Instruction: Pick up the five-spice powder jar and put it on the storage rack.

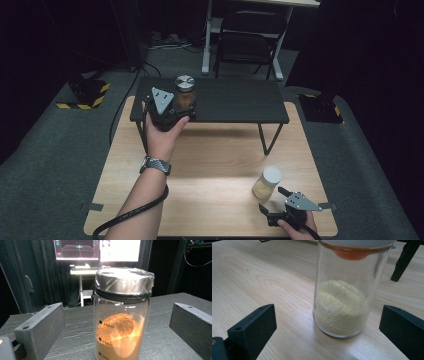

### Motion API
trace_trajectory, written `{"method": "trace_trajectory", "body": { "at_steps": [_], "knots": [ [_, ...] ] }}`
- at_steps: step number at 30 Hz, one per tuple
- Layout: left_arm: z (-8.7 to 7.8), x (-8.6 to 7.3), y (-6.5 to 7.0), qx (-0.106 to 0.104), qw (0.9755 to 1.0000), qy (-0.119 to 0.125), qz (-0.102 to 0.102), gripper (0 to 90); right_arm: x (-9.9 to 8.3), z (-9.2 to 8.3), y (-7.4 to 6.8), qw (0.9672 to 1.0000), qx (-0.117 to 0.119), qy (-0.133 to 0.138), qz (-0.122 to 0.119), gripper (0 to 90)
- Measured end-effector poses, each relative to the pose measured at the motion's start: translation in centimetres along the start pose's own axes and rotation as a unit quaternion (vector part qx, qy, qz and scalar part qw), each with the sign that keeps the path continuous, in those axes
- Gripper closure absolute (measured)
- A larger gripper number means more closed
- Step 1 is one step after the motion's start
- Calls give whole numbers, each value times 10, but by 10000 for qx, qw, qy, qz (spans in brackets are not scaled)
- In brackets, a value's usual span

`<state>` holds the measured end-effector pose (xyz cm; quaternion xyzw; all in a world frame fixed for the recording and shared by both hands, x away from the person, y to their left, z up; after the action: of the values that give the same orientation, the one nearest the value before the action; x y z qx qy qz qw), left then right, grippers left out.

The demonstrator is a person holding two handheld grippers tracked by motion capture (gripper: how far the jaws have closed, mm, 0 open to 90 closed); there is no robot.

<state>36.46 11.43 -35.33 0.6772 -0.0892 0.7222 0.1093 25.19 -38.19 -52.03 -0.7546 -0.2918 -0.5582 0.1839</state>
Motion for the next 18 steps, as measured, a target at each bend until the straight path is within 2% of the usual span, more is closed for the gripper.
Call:
{"method": "trace_trajectory", "body": {
  "at_steps": [6,9,18],
  "knots": [
    [-9,-2,-2,-81,10000,9,-20,5,0,0,-1,10000,9,-5,-9,8],
    [-19,-7,-3,-183,9998,52,45,4,0,0,0,10000,17,-5,0,8],
    [-44,-21,-9,-322,9995,37,36,4,1,1,-1,10000,-5,-29,-32,8]
  ]
}}
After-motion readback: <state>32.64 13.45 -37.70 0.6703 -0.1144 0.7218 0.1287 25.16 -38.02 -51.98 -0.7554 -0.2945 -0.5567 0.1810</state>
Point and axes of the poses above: each handheld gripper's, and its own axes: z roughly forward along the jaws, x roughly out of its top, y roughly to its right, the point moved 5 cm from there along z, roughly forward along the jaws, and after that the axes turned 5 degrees about y, right-handed, at the moved point
